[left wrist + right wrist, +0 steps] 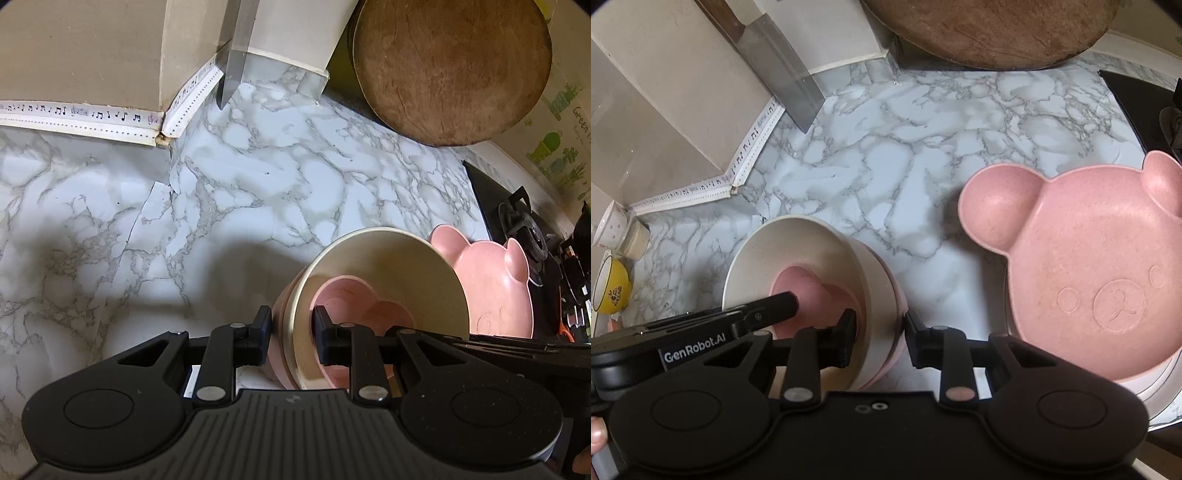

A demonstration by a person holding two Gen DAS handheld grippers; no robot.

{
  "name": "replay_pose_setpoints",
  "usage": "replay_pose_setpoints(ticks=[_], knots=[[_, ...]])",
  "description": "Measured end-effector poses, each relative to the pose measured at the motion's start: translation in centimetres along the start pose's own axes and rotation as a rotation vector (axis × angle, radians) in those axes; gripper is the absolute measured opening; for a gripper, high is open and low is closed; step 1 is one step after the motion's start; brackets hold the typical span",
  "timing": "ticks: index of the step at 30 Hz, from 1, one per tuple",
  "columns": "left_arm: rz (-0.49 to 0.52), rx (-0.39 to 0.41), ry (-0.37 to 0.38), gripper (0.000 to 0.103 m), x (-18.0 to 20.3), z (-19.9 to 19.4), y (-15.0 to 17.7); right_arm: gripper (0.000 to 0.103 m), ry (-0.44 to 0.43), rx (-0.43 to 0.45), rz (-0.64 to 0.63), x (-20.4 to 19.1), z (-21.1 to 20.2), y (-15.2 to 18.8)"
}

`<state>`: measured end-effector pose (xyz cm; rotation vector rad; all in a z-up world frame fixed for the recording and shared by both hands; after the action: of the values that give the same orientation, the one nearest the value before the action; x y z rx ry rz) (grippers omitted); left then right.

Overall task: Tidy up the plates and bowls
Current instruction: 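Lift the nested bowls with both grippers and carry them over the bear plate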

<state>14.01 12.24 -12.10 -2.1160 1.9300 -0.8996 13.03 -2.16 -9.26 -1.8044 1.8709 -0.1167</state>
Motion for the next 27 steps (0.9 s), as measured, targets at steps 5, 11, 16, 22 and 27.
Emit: replay_pose_setpoints(ticks=[5, 11, 16, 22, 27], knots=[[0.010, 0.019, -0.006, 0.023, 1.2, -1.2, -0.5, 0.028, -0.016, 0.021, 0.000, 0.5, -1.7, -0.7], [0.027, 0.050, -0.004, 0.023, 3.7, -3.0, -1.3, 0.028, -0.032, 0.046, -0.006, 1.8, -4.2, -1.6], [0.043, 0.065, 0.002, 0.023, 6.2, -3.8, -1.8, 0.028, -0.030, 0.067, -0.012, 3.4, -6.1, -2.3], [0.068, 0.072, 0.022, 0.023, 9.9, -3.6, -2.5, 0.028, -0.009, 0.097, 0.008, 6.6, -8.0, -2.9], [0.105, 0.063, 0.036, 0.023, 13.2, -2.5, -2.6, 0.027, 0.020, 0.106, 0.022, 9.4, -8.9, -3.0]])
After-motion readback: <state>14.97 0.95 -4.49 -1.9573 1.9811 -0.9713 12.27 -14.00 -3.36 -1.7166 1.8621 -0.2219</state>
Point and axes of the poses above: each gripper's, at about its wrist camera, not at the fingertips, and z roughly the way its jaws point, x to its right, y to its underside, the point moved 3 cm from there along z, roughly the way its jaws point, and after that the axes turned 1 degree about -x, right-handed, at the moved point
